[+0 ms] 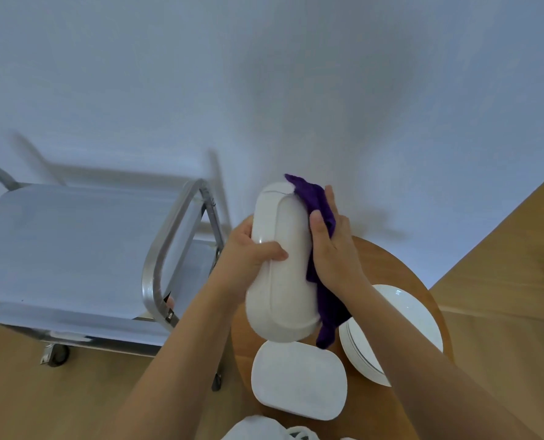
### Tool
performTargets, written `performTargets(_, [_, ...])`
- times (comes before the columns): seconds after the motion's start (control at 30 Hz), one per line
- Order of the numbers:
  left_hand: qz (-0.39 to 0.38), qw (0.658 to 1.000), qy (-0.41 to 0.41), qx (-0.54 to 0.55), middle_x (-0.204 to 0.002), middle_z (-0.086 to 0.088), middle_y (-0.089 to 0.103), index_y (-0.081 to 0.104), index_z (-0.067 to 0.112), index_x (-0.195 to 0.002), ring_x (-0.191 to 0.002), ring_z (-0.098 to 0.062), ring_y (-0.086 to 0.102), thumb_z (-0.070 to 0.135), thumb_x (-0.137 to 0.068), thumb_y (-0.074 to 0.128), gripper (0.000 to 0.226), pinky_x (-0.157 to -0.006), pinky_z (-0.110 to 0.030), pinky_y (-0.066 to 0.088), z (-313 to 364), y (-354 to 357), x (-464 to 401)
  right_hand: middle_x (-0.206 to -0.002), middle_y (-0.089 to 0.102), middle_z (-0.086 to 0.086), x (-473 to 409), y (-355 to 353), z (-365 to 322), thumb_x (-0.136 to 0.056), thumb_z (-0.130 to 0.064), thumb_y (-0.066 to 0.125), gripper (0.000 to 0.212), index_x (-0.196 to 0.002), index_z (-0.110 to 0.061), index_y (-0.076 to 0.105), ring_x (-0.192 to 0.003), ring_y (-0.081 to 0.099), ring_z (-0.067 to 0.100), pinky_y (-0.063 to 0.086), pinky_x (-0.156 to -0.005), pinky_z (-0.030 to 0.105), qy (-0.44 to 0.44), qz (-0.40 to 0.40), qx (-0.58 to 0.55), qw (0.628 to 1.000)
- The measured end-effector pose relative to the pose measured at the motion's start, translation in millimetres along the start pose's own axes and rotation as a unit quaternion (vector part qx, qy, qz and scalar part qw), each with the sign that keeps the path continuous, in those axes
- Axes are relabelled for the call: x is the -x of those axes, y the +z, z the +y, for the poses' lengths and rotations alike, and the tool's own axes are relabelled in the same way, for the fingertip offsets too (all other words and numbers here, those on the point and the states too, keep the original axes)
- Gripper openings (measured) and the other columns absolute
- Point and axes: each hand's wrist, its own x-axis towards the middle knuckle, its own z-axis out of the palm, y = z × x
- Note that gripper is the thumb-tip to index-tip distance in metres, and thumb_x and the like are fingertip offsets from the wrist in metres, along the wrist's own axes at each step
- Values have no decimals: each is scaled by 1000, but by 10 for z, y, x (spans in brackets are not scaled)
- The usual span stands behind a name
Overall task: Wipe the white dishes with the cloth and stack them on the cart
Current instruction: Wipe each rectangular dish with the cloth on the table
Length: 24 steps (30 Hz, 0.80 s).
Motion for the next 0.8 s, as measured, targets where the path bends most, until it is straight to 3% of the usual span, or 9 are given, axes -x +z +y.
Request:
performTargets(0.13, [52,998,2,36,-89,-9,72,63,10,-104,-79,-27,69,0,-56,63,49,-63,-39,58,9,66,-16,-120,34,-6,78,34,28,-92,-60,26,55,-141,-56,1,-94,46,12,35,-78,23,-6,-12,32,999])
performTargets(0.23, [102,993,8,63,-84,-5,72,65,15,-95,-75,-23,68,2,-53,62,44,-67,-39,57,1,70,-77,-116,37,-10,173,70,118,-94,-57,27,51,-142,-50,14,-95,48,10,32,-67,13,2,-25,46,999])
performTargets(0.37, [130,989,12,72,-85,-5,71,64,13,-98,-76,-24,67,-10,-67,61,39,-61,-36,59,-37,127,-98,-122,45,-7,215,74,215,-93,-56,34,52,-142,-45,25,-103,48,11,36,-81,22,0,-32,36,999])
performTargets(0.43, [96,991,-14,89,-94,-9,71,63,9,-109,-84,-26,68,-5,-77,60,36,-65,-36,58,-55,95,-80,-120,48,-5,195,-31,252,-93,-50,41,50,-141,-45,28,-103,48,10,35,-83,20,-6,-47,40,998])
performTargets(0.5, [5,987,-90,134,-103,-10,72,71,12,-108,-92,-27,69,24,-77,64,34,-76,-38,59,4,-71,-86,-120,49,-7,190,-186,281,-93,-45,46,48,-138,-51,30,-104,47,4,33,-82,12,-26,-87,54,994])
performTargets(0.6, [-99,963,-188,167,-113,-15,69,69,10,-116,-101,-31,67,55,-70,65,64,-87,-42,54,132,-345,-120,-122,45,-19,178,-387,254,-90,-50,45,44,-125,-67,25,-105,39,-16,30,-83,1,-70,-183,101,975])
performTargets(0.7, [-87,965,-202,147,-102,-15,71,65,7,-114,-92,-32,68,33,-60,84,63,-85,-44,53,127,-400,-174,-121,42,-25,119,-442,190,-81,-66,34,42,-121,-73,24,-107,35,-20,30,-85,5,-85,-211,122,966])
performTargets(0.8, [-44,970,-185,153,-92,-12,74,67,8,-103,-81,-27,72,23,-74,66,33,-69,-40,61,116,-326,-188,-118,40,-27,102,-453,211,-82,-63,32,39,-120,-70,24,-106,37,-19,29,-83,1,-83,-168,99,977])
